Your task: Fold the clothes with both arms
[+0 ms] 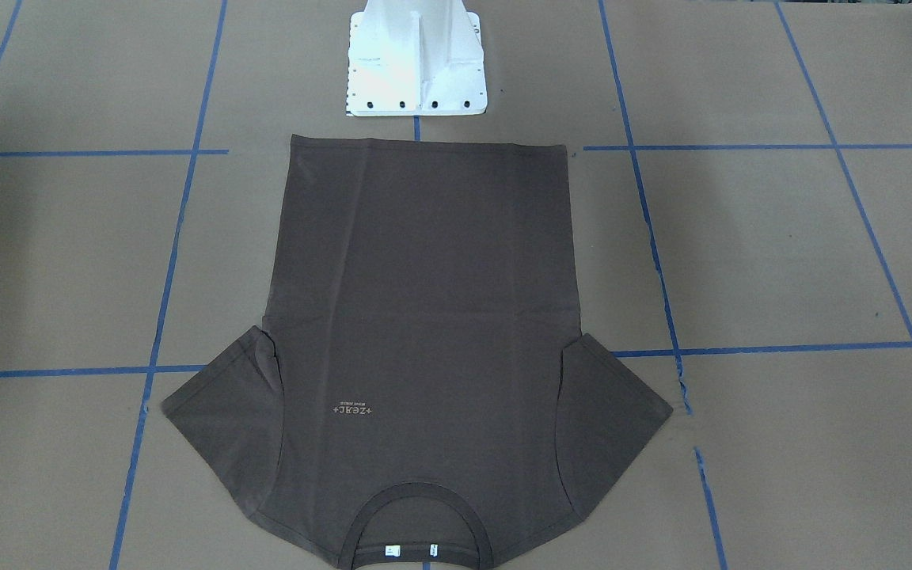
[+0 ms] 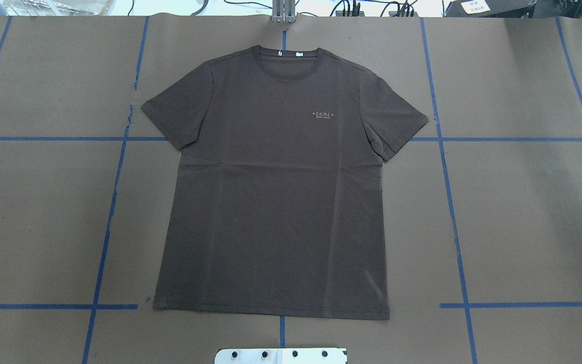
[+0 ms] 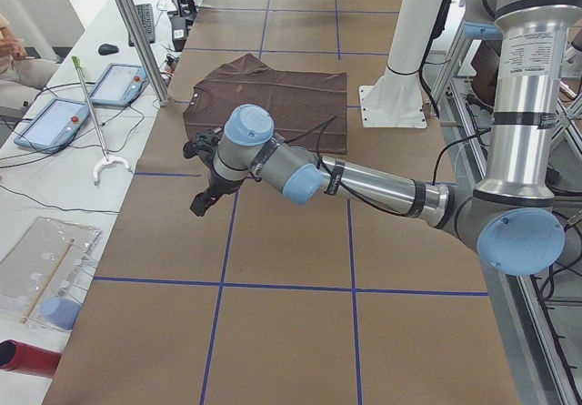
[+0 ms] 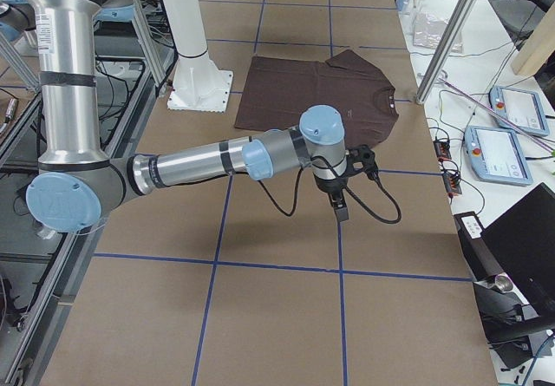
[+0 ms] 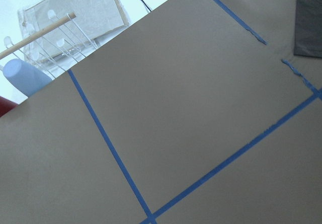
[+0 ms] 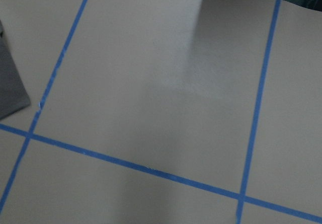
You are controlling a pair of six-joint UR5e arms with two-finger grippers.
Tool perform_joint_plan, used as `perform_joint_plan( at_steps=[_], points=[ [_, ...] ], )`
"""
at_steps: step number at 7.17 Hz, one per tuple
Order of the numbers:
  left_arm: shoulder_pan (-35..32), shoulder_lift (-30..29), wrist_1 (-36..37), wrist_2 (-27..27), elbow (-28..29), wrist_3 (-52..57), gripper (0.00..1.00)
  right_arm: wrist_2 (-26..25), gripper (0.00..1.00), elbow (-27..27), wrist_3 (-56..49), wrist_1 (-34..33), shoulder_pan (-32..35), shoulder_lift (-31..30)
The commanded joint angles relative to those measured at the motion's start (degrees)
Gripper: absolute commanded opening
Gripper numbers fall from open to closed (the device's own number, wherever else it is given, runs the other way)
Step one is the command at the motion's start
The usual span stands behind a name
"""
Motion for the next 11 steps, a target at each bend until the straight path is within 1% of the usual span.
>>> perform_joint_plan(
  at_steps=[1,2,3,4,5,6,7,8,10,11],
  points=[
    [3.28,-3.04,-0.42,-0.36,0.94,-3.28,1.00,-3.46,1.00,-4.13,19.81,5.08,-9.92,9.59],
    [3.82,-3.73,-0.33,-0.36,0.93,-3.65,1.00,-8.28,1.00,-6.84,31.23,12.07,-15.80,12.51],
    [4.86,-4.87,-0.33,-0.36,0.85,-6.61,1.00,-13.81,0.98,-12.00,40.57,20.41,-20.91,15.24],
    [6.35,-5.15,-0.42,-0.45,0.76,-8.64,1.00,-17.78,0.89,-18.23,46.76,25.19,-25.05,19.53],
    [7.15,-5.58,-0.42,-0.45,0.76,-8.75,1.00,-21.65,0.84,-21.86,49.52,27.67,-27.87,21.57],
    [7.33,-5.59,-0.42,-0.45,0.84,-8.66,1.00,-24.30,0.77,-23.20,50.85,29.35,-31.21,21.59],
    [7.34,-5.50,-0.50,-0.45,0.84,-8.57,1.00,-26.33,0.71,-23.56,51.99,29.54,-33.33,21.50],
    [7.34,-5.50,-0.50,-0.36,0.93,-8.57,1.00,-27.22,0.69,-24.35,52.09,29.55,-34.13,21.42],
    [7.42,-5.41,-0.50,-0.36,1.02,-8.49,1.00,-27.58,0.67,-24.44,52.09,29.55,-35.37,20.89],
    [7.34,-5.41,-0.50,-0.36,1.02,-8.57,1.00,-28.71,0.67,-24.79,52.09,29.55,-35.89,20.80]
  ],
)
